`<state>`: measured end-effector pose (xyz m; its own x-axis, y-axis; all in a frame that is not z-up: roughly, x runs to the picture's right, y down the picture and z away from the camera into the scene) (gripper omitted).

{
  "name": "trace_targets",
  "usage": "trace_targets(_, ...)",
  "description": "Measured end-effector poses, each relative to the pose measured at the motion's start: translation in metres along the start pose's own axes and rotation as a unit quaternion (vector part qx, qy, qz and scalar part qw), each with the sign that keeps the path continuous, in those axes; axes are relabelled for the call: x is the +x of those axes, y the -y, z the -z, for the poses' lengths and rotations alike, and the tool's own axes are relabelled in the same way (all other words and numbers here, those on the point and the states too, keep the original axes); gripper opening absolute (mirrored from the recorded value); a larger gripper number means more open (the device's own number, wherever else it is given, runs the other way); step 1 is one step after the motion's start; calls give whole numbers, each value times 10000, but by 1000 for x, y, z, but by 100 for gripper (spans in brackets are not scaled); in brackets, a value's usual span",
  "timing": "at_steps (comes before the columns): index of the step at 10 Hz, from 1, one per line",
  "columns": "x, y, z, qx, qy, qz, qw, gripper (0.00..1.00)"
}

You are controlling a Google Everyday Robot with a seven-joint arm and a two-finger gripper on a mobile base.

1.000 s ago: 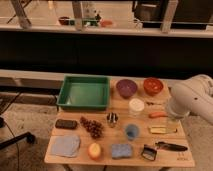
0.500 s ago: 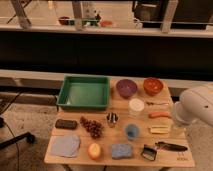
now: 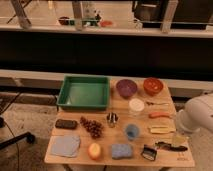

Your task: Place brush in plastic cup

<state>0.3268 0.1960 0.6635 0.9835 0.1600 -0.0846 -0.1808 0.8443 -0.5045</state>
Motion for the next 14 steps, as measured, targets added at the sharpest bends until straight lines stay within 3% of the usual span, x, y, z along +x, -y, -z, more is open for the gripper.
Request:
trace_targets(7,0,-4,-4,-27,-1,26,10000,80)
trace_targets(9,-3,-16,-12,-157,25,37,9999,80)
trace_targets(10,1,-34,-21,-299,2,23,9995,80)
trace_targets(14,-3,-58,-42,-516,29,73,9986,80)
